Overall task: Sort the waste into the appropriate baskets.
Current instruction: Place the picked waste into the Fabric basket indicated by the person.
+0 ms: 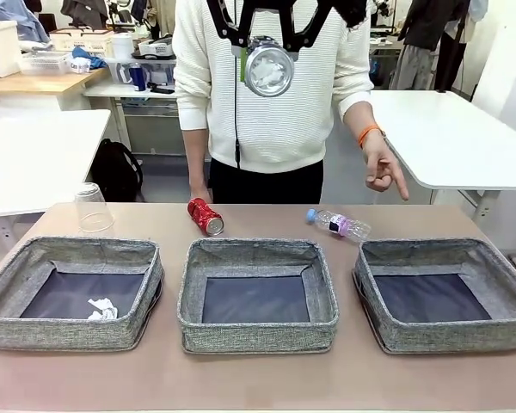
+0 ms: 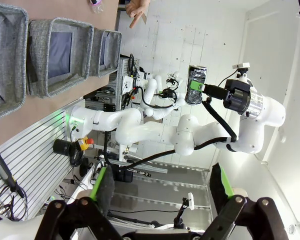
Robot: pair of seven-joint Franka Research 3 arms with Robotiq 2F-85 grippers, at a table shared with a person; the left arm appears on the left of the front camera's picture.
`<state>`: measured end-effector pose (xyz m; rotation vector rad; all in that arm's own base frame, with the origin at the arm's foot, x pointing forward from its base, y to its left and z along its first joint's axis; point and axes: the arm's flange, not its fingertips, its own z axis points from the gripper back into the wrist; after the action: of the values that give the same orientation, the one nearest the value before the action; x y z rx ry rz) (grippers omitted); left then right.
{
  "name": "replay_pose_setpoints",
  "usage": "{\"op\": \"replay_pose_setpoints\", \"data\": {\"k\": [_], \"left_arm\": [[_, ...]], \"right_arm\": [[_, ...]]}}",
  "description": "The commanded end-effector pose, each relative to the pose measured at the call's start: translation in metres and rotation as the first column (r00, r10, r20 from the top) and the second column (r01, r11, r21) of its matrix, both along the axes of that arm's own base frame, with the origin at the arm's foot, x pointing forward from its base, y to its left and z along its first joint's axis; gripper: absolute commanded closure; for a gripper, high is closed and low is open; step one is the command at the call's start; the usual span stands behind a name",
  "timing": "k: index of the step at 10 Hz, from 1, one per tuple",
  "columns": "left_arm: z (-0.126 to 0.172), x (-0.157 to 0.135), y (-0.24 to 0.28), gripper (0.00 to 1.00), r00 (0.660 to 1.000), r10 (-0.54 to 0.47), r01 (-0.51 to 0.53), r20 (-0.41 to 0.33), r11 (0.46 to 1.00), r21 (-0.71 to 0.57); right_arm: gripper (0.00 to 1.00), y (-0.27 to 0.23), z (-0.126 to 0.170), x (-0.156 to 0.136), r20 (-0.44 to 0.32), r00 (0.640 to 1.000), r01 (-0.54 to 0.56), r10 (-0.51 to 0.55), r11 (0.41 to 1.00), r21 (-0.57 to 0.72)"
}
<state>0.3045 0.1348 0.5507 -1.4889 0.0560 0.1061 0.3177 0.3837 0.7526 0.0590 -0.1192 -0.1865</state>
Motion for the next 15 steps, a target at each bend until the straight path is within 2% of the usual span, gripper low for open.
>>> {"op": "replay_pose_setpoints", "data": {"k": [1,3,4,7,9,11,13,15], "left_arm": [[0.003,-0.001,0.0,0.0,1.0,-0.007,0.007,0.013,1.0,-0.016],[0.003,-0.001,0.0,0.0,1.0,-0.007,0.007,0.013,1.0,-0.016],[0.003,-0.001,0.0,0.0,1.0,-0.007,0.007,0.013,1.0,-0.016],[0.003,-0.001,0.0,0.0,1.0,-0.007,0.007,0.013,1.0,-0.016],[0.003,-0.001,0.0,0.0,1.0,-0.007,0.007,0.013,1.0,-0.016],[0.003,-0.001,0.0,0.0,1.0,-0.007,0.007,0.013,1.0,-0.016],[0.003,-0.001,0.0,0.0,1.0,-0.007,0.007,0.013,1.0,-0.016],[0.003,-0.001,0.0,0.0,1.0,-0.007,0.007,0.013,1.0,-0.016]], "right_arm": [[0.59,-0.022,-0.014,0.001,0.025,0.999,-0.041,0.042,0.999,-0.019],[0.59,-0.083,-0.059,0.004,0.004,0.998,-0.058,0.058,0.998,-0.02],[0.59,-0.11,-0.087,0.008,-0.039,0.996,-0.08,0.081,0.997,0.014],[0.59,-0.2,-0.176,0.015,-0.108,0.994,-0.008,0.015,0.998,0.062],[0.59,-0.241,-0.222,0.013,-0.075,0.995,-0.064,0.07,0.995,0.077],[0.59,-0.274,-0.262,0.021,-0.128,0.992,0.029,-0.016,0.995,0.1],[0.59,-0.3,-0.294,0.037,-0.158,0.97,0.196,-0.183,0.978,0.075],[0.59,-0.313,-0.309,0.046,-0.183,0.951,0.267,-0.251,0.961,0.072]]}}
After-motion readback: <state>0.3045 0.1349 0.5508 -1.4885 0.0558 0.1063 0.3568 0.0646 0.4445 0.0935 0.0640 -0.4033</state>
